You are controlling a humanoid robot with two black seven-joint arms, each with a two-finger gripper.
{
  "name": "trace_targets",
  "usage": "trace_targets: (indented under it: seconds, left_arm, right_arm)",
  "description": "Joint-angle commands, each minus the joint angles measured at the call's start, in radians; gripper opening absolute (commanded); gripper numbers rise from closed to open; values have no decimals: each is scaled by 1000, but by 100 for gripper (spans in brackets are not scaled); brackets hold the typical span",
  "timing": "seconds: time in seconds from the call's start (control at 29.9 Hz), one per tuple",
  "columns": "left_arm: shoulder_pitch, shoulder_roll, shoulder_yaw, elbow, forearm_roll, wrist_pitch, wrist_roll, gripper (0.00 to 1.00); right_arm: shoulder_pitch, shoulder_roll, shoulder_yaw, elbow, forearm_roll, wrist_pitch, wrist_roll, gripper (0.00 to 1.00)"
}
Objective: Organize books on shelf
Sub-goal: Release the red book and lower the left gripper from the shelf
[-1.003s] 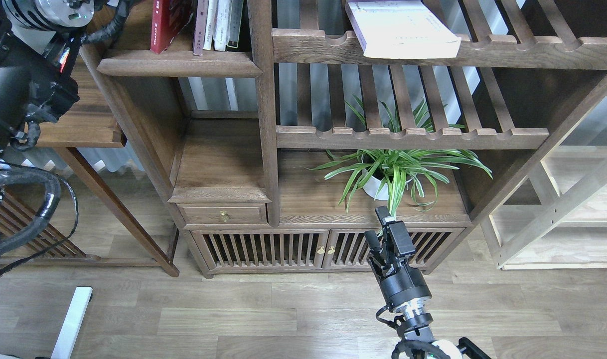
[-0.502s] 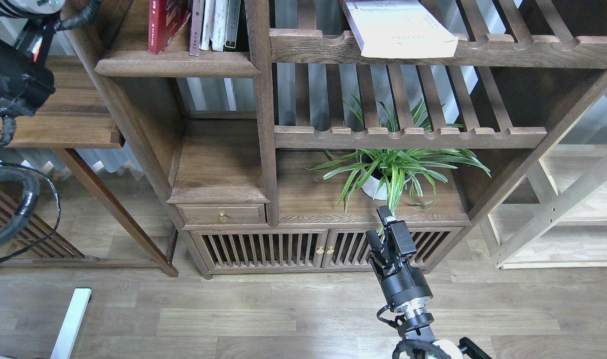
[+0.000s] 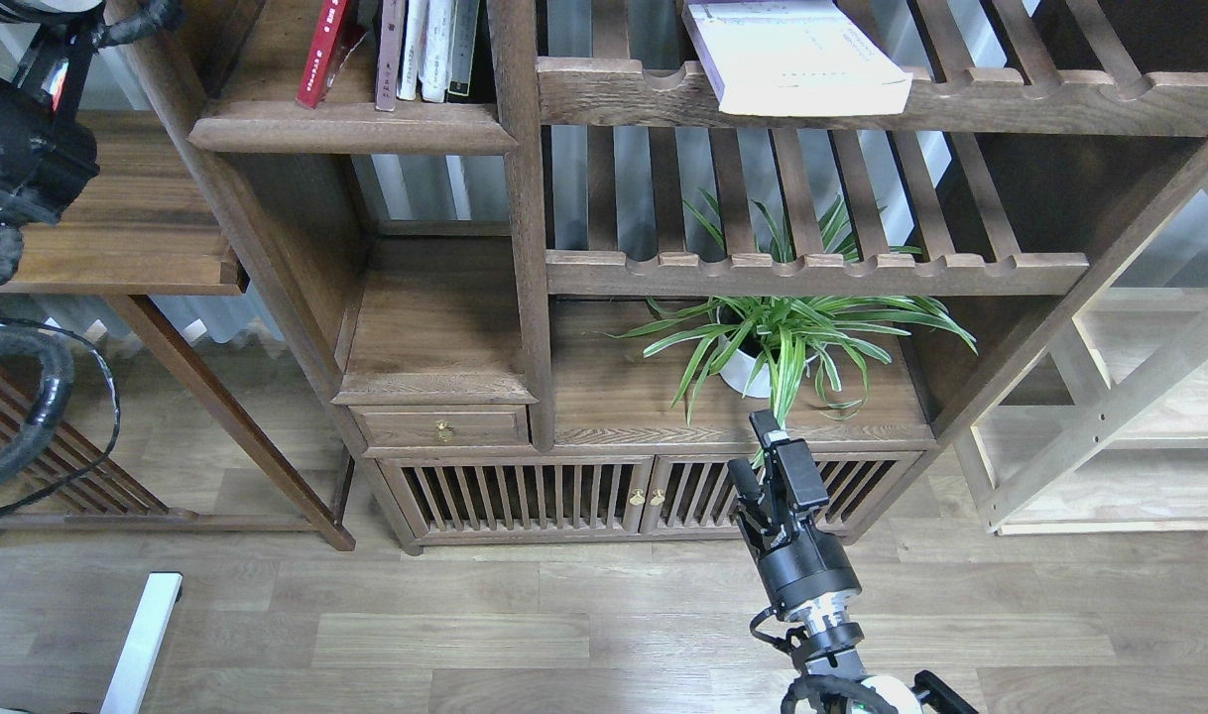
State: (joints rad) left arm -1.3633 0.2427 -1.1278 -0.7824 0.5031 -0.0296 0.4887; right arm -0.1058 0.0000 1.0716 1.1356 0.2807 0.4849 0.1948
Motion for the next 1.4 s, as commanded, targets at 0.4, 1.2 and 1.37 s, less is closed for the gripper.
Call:
trace_targets:
  seconds: [0.4,1.2,1.37]
  left_arm:
    - [185,165,-21,-325,-164,34,0,73]
    - [812,52,-314,-822,-393,2,0,73]
    - [938,-80,-356,-805,-403,-49,0,73]
  right_arm:
    - [21,0,-9,79,0,-14,-6,99]
    - [89,0,-19,182,-1,-123,-11,99]
    - [116,0,-19,184,-3,-123,-12,99]
